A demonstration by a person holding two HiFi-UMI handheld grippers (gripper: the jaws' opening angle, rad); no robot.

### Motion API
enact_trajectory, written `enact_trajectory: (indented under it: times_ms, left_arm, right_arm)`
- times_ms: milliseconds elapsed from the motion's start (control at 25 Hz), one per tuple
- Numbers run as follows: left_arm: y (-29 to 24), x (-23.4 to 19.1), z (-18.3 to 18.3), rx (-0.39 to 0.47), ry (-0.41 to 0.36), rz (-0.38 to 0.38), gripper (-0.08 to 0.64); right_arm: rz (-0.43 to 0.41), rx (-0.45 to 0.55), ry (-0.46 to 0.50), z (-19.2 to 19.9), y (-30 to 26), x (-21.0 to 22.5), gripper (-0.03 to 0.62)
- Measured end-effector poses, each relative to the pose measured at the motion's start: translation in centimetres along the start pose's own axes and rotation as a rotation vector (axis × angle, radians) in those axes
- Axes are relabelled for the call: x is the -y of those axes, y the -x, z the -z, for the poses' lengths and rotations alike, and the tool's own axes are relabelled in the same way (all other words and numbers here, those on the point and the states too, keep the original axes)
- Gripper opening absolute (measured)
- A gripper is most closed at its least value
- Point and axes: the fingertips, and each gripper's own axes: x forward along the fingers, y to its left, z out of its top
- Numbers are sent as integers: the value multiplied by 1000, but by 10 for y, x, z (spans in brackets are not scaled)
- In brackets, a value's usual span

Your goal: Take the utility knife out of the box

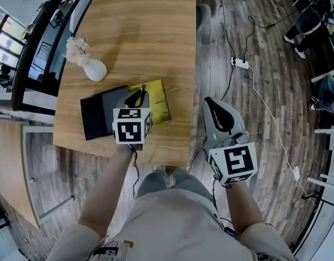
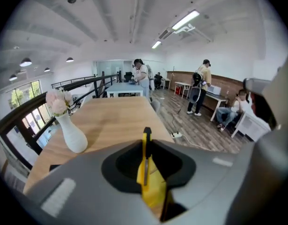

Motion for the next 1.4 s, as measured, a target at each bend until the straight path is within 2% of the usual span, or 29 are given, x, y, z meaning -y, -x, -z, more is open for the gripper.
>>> enact_trajectory:
  times_ms: [160,400,640,800,920,1000,1160,1280,1400]
  left_arm:
    - [52,4,-41,127,-31,7,60]
    - [140,-2,-98,368,-82,-53,60]
    - [218,-4,-127,515,-129,-60,60]
    - [267,1,-140,613,-153,-64,58]
    - [302,13,-146,691,-201,-84,58]
    - [316,19,-145,715,-237,-108,60]
    - [330,28,-135,727,-222,-83,58]
    - [330,33,-119,712,-217,-59,58]
    - [322,40,-102,674,-219,-37,58]
  right_arm:
    - [-10,51,-1,-29,12,-11,2]
    - [-14,149,34,-85,43,-28,2]
    - [4,261,110,-139,81,-48,2]
    - [-7,305,126,-162,102,-61,2]
    - [-21,326,140,-172,122,-69,2]
    - [-25,338,140,-178,136,-70,2]
    - [-30,337,134,-177,152,-75,2]
    - [-40,314,124,-165,157,-78,2]
    - [-90,304,72,-155,164,-84,2]
